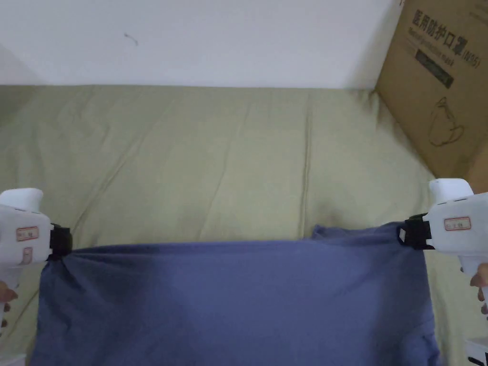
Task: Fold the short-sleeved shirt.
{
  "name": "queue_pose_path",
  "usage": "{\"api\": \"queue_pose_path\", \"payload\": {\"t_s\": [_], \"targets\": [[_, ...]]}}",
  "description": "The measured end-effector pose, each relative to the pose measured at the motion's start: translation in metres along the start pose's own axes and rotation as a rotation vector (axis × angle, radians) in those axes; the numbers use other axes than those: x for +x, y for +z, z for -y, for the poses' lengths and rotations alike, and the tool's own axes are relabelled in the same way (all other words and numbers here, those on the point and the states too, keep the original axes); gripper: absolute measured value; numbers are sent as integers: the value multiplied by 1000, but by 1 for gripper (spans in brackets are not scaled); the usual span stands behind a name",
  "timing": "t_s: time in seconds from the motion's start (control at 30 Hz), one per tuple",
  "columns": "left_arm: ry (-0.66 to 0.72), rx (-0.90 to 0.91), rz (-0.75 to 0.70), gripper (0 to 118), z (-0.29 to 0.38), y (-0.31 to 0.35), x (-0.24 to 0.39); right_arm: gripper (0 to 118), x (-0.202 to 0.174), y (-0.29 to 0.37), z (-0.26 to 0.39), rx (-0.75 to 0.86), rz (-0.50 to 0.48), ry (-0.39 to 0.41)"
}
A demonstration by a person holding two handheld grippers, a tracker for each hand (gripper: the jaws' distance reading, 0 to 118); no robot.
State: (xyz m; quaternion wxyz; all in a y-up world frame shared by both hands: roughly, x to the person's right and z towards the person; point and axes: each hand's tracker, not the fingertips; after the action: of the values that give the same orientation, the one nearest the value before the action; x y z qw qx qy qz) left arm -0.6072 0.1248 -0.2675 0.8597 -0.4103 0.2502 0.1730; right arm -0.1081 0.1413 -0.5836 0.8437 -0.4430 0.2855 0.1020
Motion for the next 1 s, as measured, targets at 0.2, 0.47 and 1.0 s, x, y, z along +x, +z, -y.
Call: {"api": "queue_pose_path", "payload": {"t_s": [0.2, 0.47, 1.0], "targets": [[10, 50, 30, 2, 67, 87, -16, 0, 2, 80, 68, 25, -35, -3], [-4, -87, 7, 2, 181, 116, -27, 0, -2, 113, 201, -121, -42, -22], [42, -88, -28, 108, 235, 116, -33, 72, -4, 98, 253, -144, 96, 30]]}}
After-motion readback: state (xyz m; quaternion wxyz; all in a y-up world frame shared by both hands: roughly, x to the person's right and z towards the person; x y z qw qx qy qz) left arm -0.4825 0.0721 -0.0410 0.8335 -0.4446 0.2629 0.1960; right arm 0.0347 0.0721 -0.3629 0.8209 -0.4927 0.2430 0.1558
